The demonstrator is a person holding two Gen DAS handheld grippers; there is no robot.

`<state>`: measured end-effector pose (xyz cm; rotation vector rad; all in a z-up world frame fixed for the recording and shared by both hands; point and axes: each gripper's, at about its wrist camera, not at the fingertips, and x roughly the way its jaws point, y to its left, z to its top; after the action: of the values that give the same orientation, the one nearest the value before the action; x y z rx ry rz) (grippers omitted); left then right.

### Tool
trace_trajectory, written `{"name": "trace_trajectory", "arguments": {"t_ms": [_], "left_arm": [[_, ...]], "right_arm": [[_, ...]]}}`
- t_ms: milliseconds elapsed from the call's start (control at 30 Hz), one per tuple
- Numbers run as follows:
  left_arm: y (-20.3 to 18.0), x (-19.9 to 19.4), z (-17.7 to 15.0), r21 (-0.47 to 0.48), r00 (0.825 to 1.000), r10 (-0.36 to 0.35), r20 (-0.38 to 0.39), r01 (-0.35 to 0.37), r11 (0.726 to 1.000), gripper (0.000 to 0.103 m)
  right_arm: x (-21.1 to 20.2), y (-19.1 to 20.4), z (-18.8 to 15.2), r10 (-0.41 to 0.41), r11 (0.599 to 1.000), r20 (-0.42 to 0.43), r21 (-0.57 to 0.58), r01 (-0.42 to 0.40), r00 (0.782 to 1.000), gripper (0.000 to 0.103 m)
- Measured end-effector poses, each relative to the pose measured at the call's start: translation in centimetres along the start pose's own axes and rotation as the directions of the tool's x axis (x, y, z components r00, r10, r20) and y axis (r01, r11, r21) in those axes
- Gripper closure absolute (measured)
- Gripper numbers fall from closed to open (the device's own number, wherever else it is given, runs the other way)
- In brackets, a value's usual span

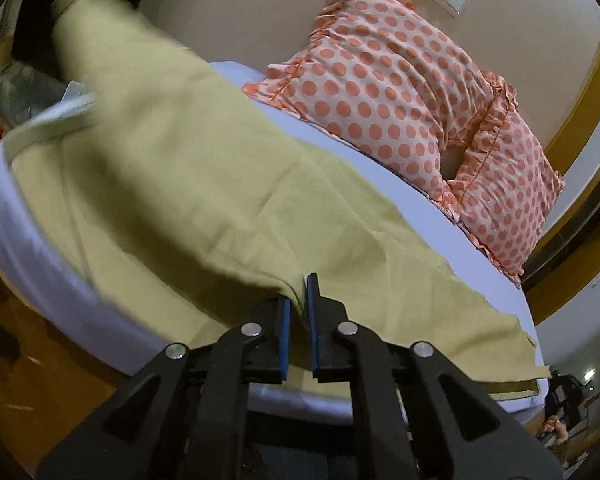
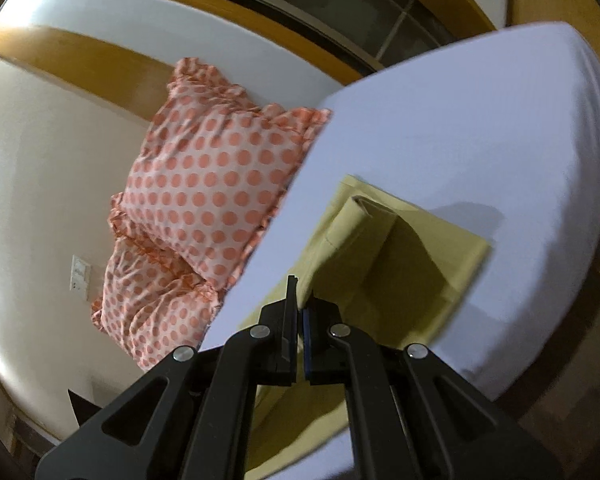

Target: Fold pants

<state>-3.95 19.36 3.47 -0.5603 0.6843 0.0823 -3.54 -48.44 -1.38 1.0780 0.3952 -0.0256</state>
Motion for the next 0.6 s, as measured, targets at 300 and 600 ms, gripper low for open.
{"name": "trace_trajectory", "arguments": {"t_ms": [300,600], "left_arm": [[1.3,-0.3,-2.3,0.008,1.0,-0.02,0.002,0.02,1.0,0.083],[1.9,-2.4,-4.7,0.036,0.993,-0.112,0.046,0.11,0.993,0.062]], "right_arm": [[-2.1,0.3,-0.6,-0.209,0.973,0.056,-0.091,0.214,0.976,0.028],[-2.6,-1.2,-0.8,-0.297,0.938,0.148,-0.138,0.317,0.943,0.035]]}}
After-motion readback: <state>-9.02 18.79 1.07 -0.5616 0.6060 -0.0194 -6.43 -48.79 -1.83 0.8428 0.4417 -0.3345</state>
